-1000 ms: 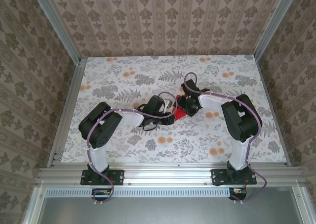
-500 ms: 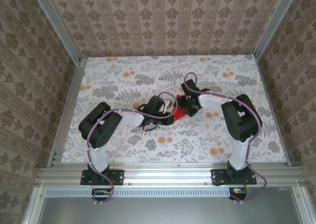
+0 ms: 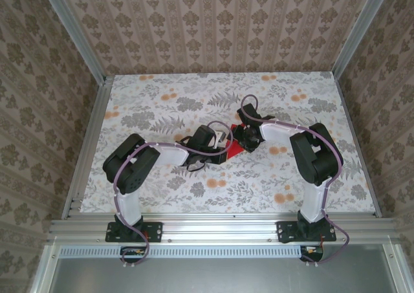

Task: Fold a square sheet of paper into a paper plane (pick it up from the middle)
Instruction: Fourth fold the wing at the center of the table.

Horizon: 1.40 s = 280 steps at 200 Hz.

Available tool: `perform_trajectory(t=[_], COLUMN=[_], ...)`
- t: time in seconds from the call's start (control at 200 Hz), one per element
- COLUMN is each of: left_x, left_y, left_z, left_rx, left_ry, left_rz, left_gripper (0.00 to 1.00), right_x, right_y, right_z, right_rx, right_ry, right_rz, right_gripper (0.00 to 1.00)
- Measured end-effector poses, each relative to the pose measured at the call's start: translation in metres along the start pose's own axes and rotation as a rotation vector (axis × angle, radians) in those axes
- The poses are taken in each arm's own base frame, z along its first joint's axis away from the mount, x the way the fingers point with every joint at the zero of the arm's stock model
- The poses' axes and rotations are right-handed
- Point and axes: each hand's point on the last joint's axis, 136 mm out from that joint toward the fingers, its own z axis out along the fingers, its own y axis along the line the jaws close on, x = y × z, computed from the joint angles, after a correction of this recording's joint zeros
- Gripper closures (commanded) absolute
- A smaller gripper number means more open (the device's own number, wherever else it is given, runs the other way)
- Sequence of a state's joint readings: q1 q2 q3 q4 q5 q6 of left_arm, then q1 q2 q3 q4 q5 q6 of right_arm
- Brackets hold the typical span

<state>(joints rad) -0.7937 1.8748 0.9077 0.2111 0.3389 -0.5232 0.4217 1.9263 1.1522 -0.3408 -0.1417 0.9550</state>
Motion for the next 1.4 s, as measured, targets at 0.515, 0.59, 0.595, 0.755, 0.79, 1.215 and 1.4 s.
perform_trajectory(t=[0.515,0.59,0.595,0.755,0.79,1.215,1.4], left_x=[0.003,0.003,0.003,0.001,0.0,-0.04,-0.035], left_y=[-0.002,-0.004,-0.004,-0.002,0.0,-0.003,0.001], left_z=[-0.007,-0.007,-0.007,-0.01,-0.014,-0.044,-0.035], left_rx=[0.004,0.014,0.015,0.045,0.043,0.055,0.056], left_ry=[0.016,0.019,0.019,0.002,-0.009,-0.168,-0.15], left_rz=[-0.026,-0.039,-0.04,-0.092,-0.108,-0.162,-0.174], left_gripper=[0.92,0.92,0.92,0.91,0.91,0.91,0.91], right_x=[0.0,0.0,0.0,0.0,0.0,0.0,-0.001], right_y=[0.0,0.0,0.0,0.0,0.0,-0.002,-0.001], right_z=[0.0,0.0,0.0,0.0,0.0,0.002,0.002], right_rx=[0.0,0.0,0.0,0.001,0.002,0.031,0.036], right_ry=[0.0,0.0,0.0,0.0,0.001,0.012,0.016], right_rz=[0.0,-0.001,-0.001,-0.001,0.0,0.008,0.007], right_gripper=[0.35,0.35,0.35,0.36,0.37,0.38,0.35])
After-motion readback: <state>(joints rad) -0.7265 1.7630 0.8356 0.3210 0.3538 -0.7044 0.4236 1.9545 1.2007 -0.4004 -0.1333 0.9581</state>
